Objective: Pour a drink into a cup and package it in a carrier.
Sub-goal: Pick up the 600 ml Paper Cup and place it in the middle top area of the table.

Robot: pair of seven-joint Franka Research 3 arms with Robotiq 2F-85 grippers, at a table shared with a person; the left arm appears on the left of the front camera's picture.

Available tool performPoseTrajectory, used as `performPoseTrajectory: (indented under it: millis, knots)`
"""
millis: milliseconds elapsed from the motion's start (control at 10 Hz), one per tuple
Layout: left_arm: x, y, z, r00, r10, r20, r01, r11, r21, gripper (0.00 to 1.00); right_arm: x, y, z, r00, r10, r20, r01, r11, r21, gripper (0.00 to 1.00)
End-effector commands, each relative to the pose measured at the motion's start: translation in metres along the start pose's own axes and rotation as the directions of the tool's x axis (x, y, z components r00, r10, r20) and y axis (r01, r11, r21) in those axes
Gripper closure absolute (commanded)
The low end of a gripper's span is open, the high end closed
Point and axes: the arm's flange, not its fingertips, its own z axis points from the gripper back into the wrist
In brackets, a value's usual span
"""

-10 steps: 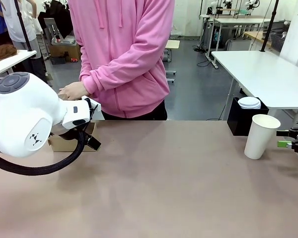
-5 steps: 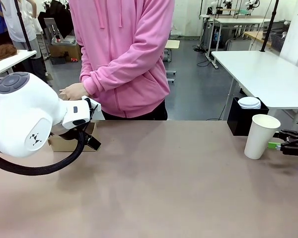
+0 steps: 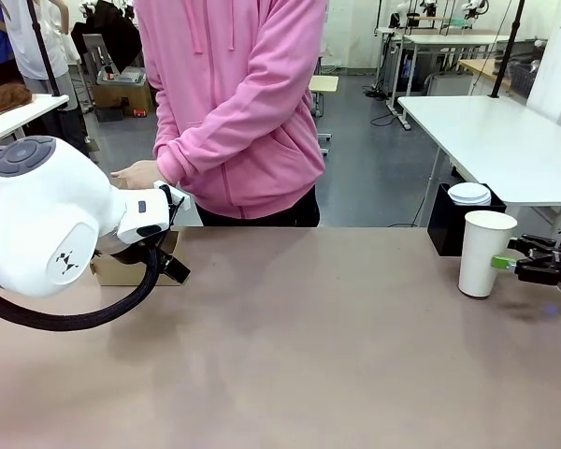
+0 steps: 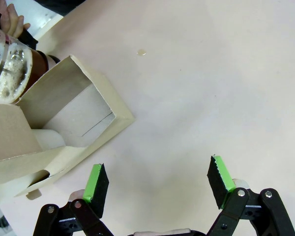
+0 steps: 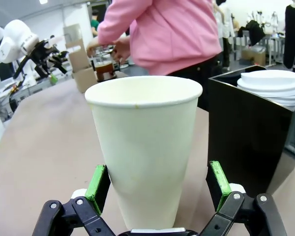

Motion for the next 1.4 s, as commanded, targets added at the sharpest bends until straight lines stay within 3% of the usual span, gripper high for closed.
performPoseTrajectory:
  millis: [0, 1000, 1100, 1200, 1300]
  knots:
    - [0.0, 0.0, 0.0, 1.0, 0.0, 0.001, 0.0, 1.0, -0.001, 0.0, 0.002, 0.0, -0.012, 0.999, 0.039, 0.018, -0.04, 0.999, 0.029, 0.0]
    - [0.0, 0.0, 0.0, 1.0, 0.0, 0.001, 0.0, 1.0, -0.001, 0.0, -0.01, 0.003, -0.043, 0.999, 0.04, 0.022, -0.041, 0.995, 0.092, 0.0]
    - [0.0, 0.0, 0.0, 1.0, 0.0, 0.001, 0.0, 1.0, -0.001, 0.0, -0.01, 0.002, -0.043, 0.999, 0.043, 0.009, -0.043, 0.995, 0.09, 0.2]
    - [0.0, 0.0, 0.0, 1.0, 0.0, 0.001, 0.0, 1.0, -0.001, 0.0, -0.008, 0.001, -0.039, 1.0, 0.005, -0.011, -0.004, 0.991, 0.132, 0.13]
    - [0.0, 0.0, 0.0, 1.0, 0.0, 0.001, 0.0, 1.0, -0.001, 0.0, -0.009, 0.005, -0.04, 1.0, 0.001, 0.008, -0.002, 0.996, 0.094, 0.13]
